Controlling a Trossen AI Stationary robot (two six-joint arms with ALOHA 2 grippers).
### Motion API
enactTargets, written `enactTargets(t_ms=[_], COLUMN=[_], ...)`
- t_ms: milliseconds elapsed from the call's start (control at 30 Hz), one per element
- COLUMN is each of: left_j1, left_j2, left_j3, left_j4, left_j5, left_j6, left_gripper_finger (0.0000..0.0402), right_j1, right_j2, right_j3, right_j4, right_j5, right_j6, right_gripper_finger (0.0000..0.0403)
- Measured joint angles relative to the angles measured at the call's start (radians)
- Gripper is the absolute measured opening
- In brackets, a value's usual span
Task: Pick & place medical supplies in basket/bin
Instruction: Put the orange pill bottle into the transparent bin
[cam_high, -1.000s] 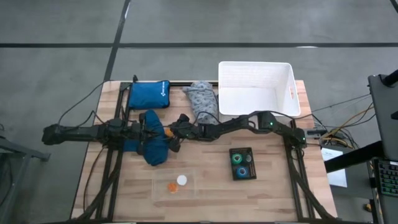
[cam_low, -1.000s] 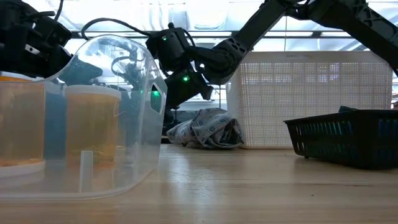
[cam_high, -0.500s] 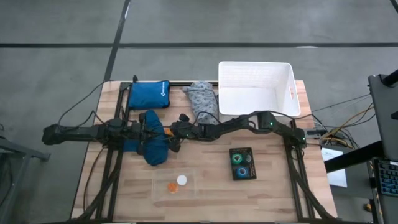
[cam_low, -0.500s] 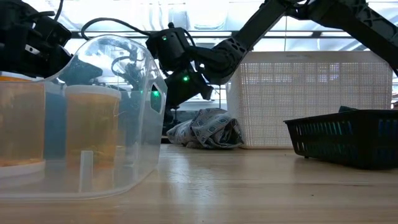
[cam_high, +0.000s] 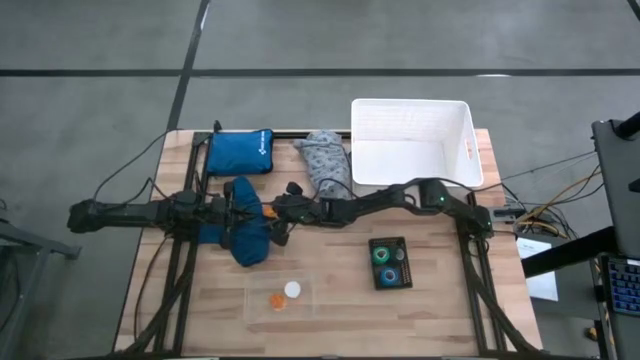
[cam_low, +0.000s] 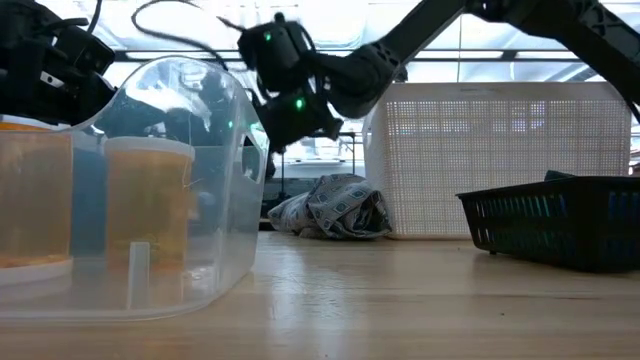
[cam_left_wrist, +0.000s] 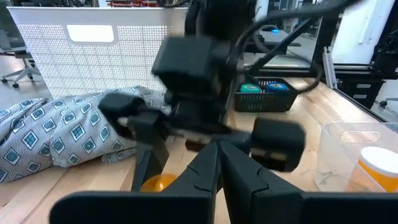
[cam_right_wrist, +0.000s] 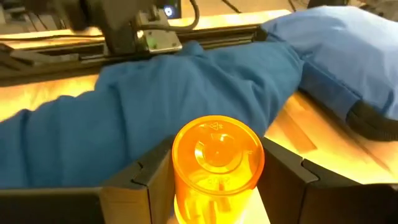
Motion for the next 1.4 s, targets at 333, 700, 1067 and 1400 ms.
enactTargets(t_ms=[333,700,1067,1400], left_j1=[0.0,0.0,0.0,0.0], left_j2=[0.001,0.006,0.017,0.021], left_j3=[0.0,0.0,0.0,0.0], left_j4=[0.0,0.0,0.0,0.0], left_j5=[0.0,0.0,0.0,0.0], left_j6=[0.0,-0.003,-0.003,-0.003], left_gripper_finger=[0.0026,0.0026,0.0026,0.0026], right_j1=[0.057,0.167,0.228,0.275], right_j2=[-0.121,-0.32,-0.468,-0.313], right_j3=[-0.012,-0.147,-0.418,-0.358], right_j4=[-0.183,-0.25,0.173,0.35], right_j5=[0.002,-0.032,-0.264,-0.393], right_j6=[-0.03,-0.052,-0.031,0.012], right_gripper_finger=[0.0182,0.0182,0.0182,0.0183])
